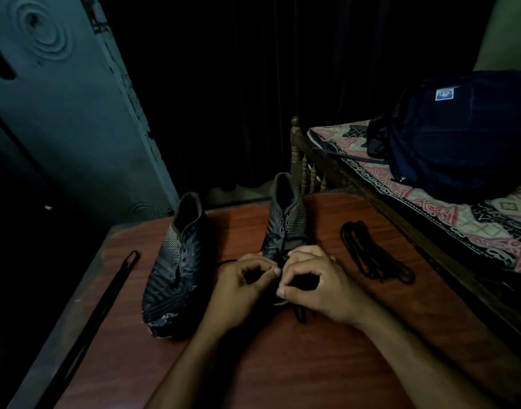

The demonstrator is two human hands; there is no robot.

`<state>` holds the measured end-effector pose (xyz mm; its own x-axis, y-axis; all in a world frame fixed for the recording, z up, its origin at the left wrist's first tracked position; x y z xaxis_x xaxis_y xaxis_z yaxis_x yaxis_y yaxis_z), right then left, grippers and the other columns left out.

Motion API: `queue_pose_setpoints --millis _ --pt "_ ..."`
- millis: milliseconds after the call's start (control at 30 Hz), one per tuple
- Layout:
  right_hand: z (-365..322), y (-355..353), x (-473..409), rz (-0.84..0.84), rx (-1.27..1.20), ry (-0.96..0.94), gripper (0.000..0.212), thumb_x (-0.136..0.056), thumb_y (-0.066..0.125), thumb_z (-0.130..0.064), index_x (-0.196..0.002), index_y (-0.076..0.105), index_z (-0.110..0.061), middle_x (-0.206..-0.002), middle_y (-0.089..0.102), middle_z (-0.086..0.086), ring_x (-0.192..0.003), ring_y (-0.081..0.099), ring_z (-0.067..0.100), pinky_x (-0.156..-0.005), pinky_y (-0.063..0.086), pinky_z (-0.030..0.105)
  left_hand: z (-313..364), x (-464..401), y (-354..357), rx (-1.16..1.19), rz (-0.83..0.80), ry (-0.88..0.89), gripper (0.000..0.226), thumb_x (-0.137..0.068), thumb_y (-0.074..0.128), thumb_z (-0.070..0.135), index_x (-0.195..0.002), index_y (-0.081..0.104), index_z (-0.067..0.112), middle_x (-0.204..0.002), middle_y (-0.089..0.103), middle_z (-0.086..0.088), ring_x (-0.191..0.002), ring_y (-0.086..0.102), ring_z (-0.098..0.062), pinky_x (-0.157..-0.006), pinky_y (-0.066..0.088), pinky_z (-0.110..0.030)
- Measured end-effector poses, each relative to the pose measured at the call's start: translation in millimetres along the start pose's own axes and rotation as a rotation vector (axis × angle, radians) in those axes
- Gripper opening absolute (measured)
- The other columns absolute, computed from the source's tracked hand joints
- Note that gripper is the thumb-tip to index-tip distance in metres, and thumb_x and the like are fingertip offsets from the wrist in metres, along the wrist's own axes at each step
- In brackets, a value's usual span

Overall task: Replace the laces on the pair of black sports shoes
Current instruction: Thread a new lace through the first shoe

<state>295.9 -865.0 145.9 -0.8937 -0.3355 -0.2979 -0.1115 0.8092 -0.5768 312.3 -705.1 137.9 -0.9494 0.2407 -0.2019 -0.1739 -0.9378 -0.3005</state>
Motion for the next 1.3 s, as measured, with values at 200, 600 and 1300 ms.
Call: queue_pose_setpoints --millis 200,600,1300 --pt "11.6 -9.5 -1.4 0.205 -0.18 0.211 0.026 -0.086 0.072 -0.051 -0.077 0.076 -0.027 -0.097 0.069 -0.01 -0.103 0.06 -0.004 -0.089 0.044 0.016 5.3 1.6 -6.3 0.126 -0.084 0.022 0.009 -0.084 0.08 0.023 -0.076 0.078 0.025 -0.106 0.067 0.003 -0.106 0.063 -0.006 -0.095 0.048 -0.024" --pt "9.9 -8.6 -1.9 0.236 0.009 0.185 0.013 -0.086 0.076 -0.037 -0.079 0.075 -0.027 -0.086 0.068 -0.012 -0.099 0.054 -0.001 -0.081 0.04 0.017 14.6 9.8 3.4 0.036 -0.274 0.14 0.007 -0.085 0.073 0.031 -0.08 0.077 0.033 -0.105 0.068 0.002 -0.112 0.063 -0.01 -0.121 0.028 -0.052" --pt "-5.3 -6.7 -1.3 -0.165 -0.258 -0.072 0.027 -0.076 0.058 -0.032 -0.058 0.05 -0.013 -0.094 0.076 -0.003 -0.115 0.059 0.016 -0.114 0.031 0.033 12.7 9.4 -5.6 -0.425 0.157 0.17 0.016 -0.092 0.075 0.024 -0.1 0.074 0.038 -0.1 0.062 0.018 -0.097 0.064 0.0 -0.086 0.054 -0.035"
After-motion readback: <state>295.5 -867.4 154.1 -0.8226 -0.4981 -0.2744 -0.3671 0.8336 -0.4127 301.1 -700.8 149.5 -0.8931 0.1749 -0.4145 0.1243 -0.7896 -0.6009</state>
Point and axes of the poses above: each hand's wrist, its own x-axis away from the middle knuckle, its own y-axis out of the palm, z = x × y, the point moved 6 cm from there along -x, towards the middle knuckle
